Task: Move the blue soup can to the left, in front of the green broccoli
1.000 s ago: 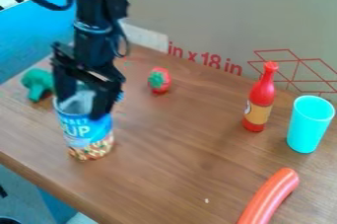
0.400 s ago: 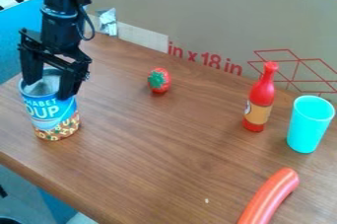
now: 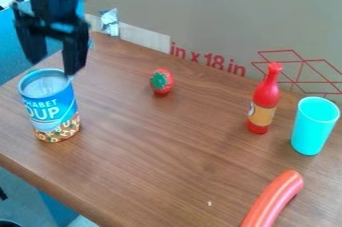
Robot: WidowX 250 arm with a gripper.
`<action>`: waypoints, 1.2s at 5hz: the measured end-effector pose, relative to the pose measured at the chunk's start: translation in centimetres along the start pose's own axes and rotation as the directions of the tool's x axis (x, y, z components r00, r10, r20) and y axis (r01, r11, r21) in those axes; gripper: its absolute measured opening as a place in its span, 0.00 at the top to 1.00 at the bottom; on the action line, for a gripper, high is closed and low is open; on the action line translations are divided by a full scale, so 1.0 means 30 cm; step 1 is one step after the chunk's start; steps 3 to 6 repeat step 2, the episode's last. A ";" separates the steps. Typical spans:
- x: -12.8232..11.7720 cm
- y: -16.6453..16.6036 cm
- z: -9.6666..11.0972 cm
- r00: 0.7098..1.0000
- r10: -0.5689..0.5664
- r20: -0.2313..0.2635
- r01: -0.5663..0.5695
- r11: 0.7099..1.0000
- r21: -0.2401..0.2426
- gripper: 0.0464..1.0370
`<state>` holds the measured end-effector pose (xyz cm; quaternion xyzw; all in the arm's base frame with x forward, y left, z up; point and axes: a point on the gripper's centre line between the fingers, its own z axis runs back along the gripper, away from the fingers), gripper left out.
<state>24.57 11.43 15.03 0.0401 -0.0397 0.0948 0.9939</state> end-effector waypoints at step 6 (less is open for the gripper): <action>-0.037 -0.187 0.123 0.978 -0.161 0.131 0.180 0.971 -0.156 0.04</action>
